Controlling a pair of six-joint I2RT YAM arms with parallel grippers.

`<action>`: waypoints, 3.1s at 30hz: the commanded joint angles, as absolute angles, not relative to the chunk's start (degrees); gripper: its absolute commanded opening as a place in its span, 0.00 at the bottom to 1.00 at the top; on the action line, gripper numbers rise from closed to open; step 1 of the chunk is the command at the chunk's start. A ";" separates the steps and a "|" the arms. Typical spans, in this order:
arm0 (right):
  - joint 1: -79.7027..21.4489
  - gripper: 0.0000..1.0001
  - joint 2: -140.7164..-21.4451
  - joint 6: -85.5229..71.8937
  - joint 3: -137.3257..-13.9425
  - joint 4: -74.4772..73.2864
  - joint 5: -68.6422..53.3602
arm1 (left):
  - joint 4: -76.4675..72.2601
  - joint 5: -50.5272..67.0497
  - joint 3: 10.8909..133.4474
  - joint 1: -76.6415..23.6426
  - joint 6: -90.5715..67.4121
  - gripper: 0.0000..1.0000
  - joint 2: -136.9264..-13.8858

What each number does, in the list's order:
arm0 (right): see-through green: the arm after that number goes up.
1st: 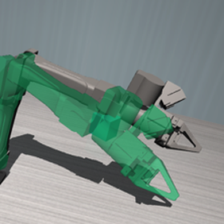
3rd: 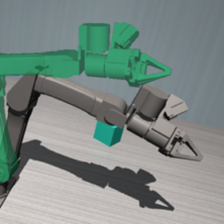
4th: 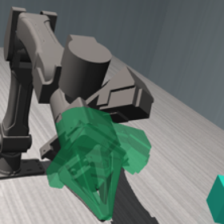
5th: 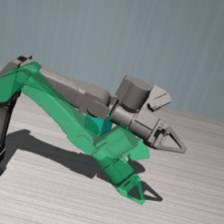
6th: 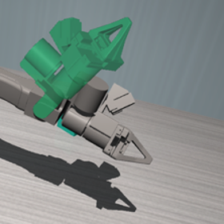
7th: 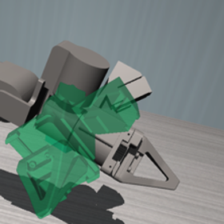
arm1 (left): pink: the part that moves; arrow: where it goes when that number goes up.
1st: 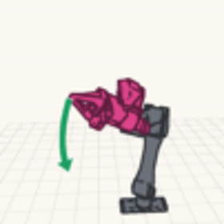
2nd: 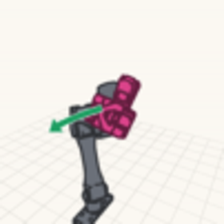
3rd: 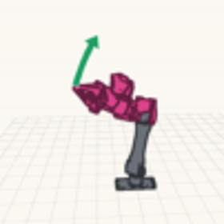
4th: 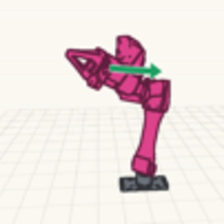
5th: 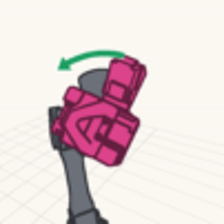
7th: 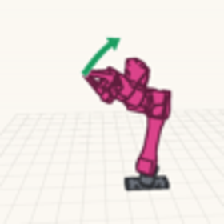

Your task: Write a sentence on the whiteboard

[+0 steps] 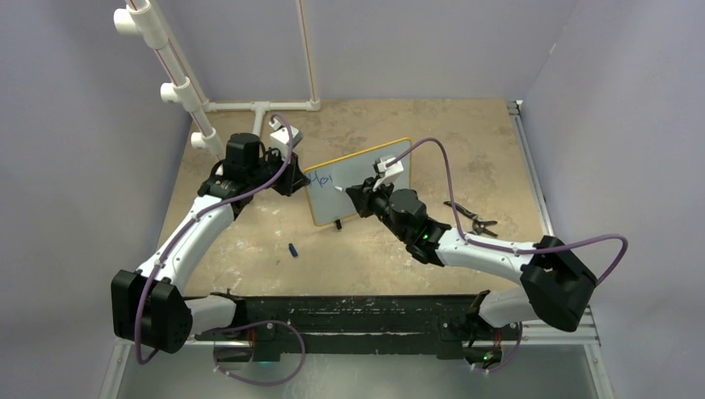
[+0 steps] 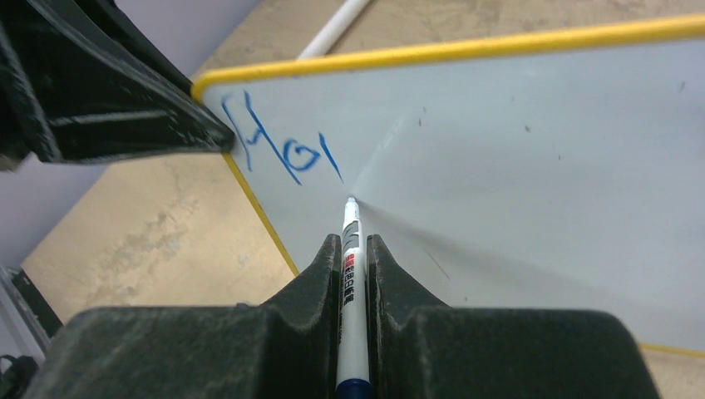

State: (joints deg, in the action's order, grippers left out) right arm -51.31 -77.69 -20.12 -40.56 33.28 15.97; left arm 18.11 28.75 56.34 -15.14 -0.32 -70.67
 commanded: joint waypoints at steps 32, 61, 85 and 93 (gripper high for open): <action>-51.07 0.00 -77.54 -17.67 -43.59 37.18 16.59 | 15.95 27.82 55.90 -14.94 1.27 0.00 -69.08; -51.06 0.00 -79.81 -22.32 -38.24 35.70 16.27 | 15.82 27.89 55.99 -14.94 -0.26 0.00 -69.17; -51.15 0.00 -76.93 -19.29 -41.70 43.06 16.97 | 15.82 28.01 55.90 -14.94 -0.26 0.00 -69.18; -51.15 0.00 -78.60 -19.60 -42.28 42.80 19.25 | 15.83 27.97 55.90 -14.94 -0.26 0.00 -69.08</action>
